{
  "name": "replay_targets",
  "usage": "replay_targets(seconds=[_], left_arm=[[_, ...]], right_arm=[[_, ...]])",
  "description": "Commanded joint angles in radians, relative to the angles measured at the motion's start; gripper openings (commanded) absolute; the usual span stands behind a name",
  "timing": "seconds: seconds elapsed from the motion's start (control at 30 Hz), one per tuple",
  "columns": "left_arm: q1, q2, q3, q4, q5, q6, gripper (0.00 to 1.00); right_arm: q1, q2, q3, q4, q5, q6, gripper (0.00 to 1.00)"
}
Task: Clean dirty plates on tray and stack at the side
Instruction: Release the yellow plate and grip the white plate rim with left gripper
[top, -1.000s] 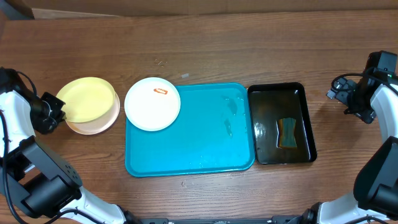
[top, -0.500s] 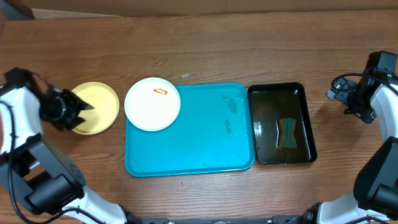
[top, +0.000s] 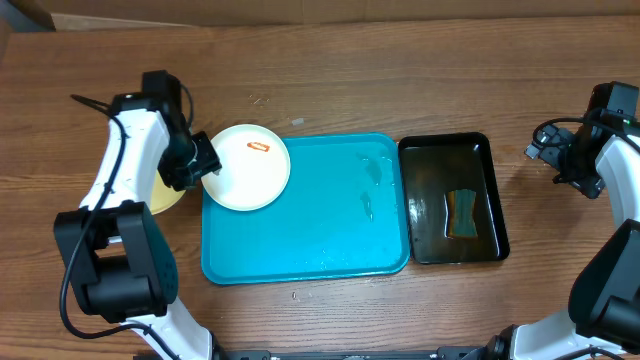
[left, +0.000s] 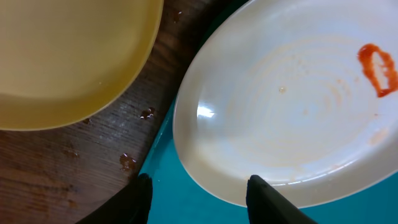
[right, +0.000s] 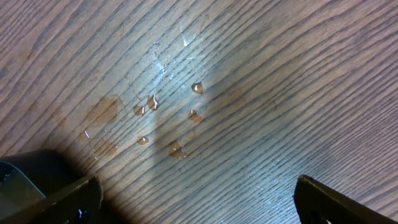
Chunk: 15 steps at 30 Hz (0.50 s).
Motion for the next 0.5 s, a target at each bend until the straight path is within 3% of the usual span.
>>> replay_targets(seconds=[0.0, 0.2, 0.37, 0.47], left_arm=[[-0.020, -0.026, -0.046, 0.021, -0.070, -0.061, 0.44], [-0.025, -0.026, -0.143, 0.099, -0.034, -0.068, 0.29], [-0.025, -0.026, -0.203, 0.169, -0.006, -0.067, 0.27], [-0.025, -0.026, -0.206, 0.174, -0.006, -0.067, 0.20]], right_arm=[[0.000, -0.005, 0.005, 0.003, 0.000, 0.003, 1.00], [0.000, -0.005, 0.005, 0.003, 0.000, 0.003, 1.00], [0.000, -0.005, 0.005, 0.003, 0.000, 0.003, 1.00], [0.000, -0.005, 0.005, 0.004, 0.000, 0.003, 1.00]])
